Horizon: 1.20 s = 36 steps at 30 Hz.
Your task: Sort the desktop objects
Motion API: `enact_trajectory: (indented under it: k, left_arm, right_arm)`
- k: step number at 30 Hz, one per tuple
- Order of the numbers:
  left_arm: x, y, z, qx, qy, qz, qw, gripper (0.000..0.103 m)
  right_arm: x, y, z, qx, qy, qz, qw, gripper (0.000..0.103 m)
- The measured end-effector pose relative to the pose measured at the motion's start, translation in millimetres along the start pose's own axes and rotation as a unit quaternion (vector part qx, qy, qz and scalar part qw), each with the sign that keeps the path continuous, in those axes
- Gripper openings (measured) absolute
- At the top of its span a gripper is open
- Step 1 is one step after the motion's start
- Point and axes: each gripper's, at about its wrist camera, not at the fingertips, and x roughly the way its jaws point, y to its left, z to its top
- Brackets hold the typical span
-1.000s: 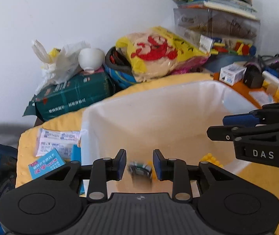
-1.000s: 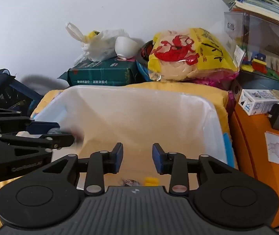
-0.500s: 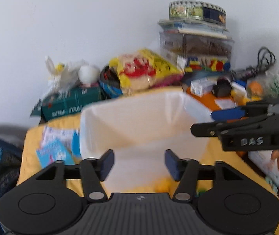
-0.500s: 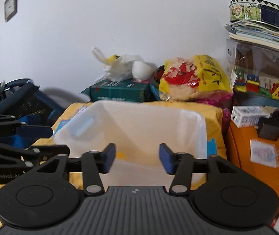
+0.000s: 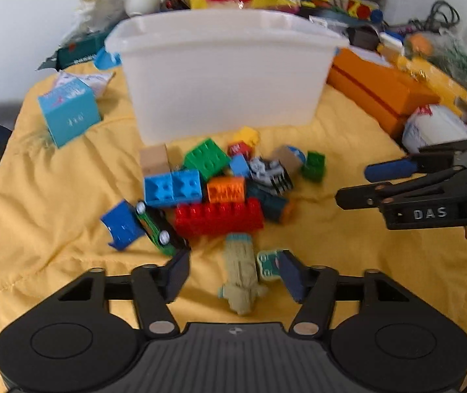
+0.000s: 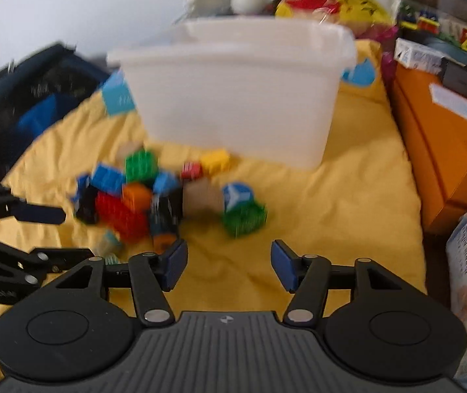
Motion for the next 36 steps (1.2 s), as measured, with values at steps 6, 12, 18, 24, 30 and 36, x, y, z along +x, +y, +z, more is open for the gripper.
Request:
enact_trajectory:
  k: [6, 12, 18, 24, 30, 36]
  left_arm:
    - [-1, 1, -3, 0.012, -0.005, 0.017, 0.9998, 0.054]
    - [12, 20, 6, -0.016, 0.003, 0.043, 0.9990, 0.051]
    - [25, 41, 9, -0.063, 0.013, 0.055, 0.9964, 0.038]
    - [31, 42, 9, -0.029, 0.009, 0.073, 0.9969, 0.023]
    - [23, 30, 2, 0.070, 0.017, 0.079, 0.9943, 0.020]
    - [-2, 27, -11, 0.122, 0.028, 0.090, 0.9880, 0.016]
  right_arm:
    - [3, 32, 15, -0.053, -0.044, 0.025, 0.997, 0.051]
    - [37, 54, 24, -0.078, -0.010, 0.006, 0.997, 0.019]
    - [14, 53, 14, -0.081, -0.019, 0.011, 0.997, 0.017]
    - [-17, 35, -2, 0.004, -0.003, 0.064, 0.998, 0.017]
    - [-22, 6, -25, 0.135, 0.030, 0.112, 0.984, 0.016]
    - [-17, -17, -37, 0.228, 0.046, 0.133, 0.963, 0.016]
